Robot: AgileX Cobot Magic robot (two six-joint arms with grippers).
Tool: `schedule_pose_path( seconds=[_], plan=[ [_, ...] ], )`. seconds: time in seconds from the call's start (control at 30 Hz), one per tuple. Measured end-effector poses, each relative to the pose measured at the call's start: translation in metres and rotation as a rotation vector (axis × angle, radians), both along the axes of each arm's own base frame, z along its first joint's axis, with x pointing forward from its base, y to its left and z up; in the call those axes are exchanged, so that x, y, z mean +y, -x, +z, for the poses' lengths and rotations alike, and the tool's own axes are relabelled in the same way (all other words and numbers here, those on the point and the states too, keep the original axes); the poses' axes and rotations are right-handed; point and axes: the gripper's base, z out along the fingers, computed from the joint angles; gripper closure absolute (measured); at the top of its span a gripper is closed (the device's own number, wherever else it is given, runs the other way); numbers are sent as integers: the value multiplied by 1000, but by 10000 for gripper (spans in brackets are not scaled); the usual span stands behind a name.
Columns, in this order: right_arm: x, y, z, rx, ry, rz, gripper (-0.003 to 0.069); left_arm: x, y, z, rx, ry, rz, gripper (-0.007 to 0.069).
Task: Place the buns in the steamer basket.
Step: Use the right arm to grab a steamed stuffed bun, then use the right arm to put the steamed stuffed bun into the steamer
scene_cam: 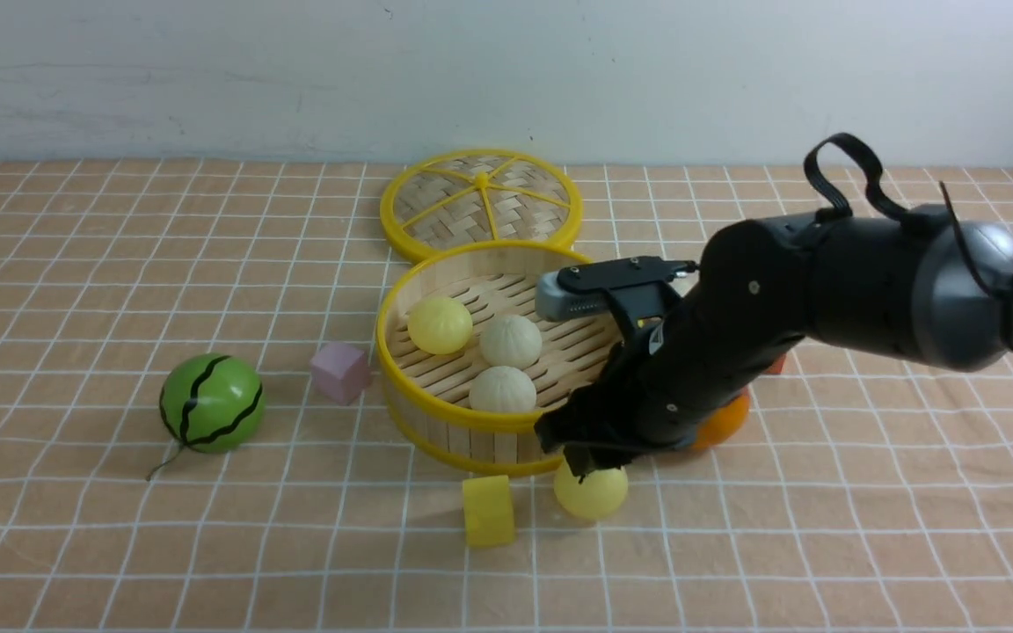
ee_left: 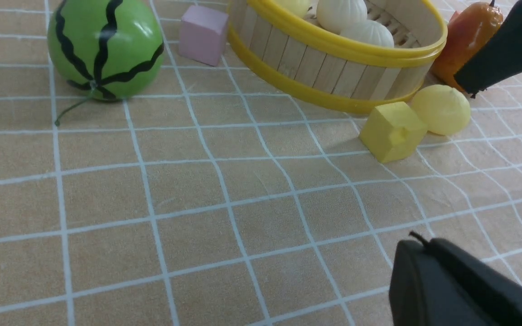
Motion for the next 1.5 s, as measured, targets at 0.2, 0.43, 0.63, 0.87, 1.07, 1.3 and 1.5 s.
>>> schedule_pose_path(
  seconds=[0.2,0.43,0.63,0.87,1.07,1.3,1.5],
  plan=[
    [2,-7,-14,-18,8,-7,391,0,0,0,0,0,0,634],
    [3,-10,-24,-15,23,-5,440,0,0,0,0,0,0,630],
    [1,-5,-12,-8,25,6,642,0,0,0,0,0,0,624],
    [-2,6,47,-39,-9,38,659,0,0,0,1,0,0,620],
    [4,-17,74,-235,-37,42,657,0,0,0,1,0,0,615],
    [4,-56,31,-225,20,10,650,0,0,0,1,0,0,609],
    [3,-68,6,-211,68,12,573,0,0,0,1,0,0,609]
  ],
)
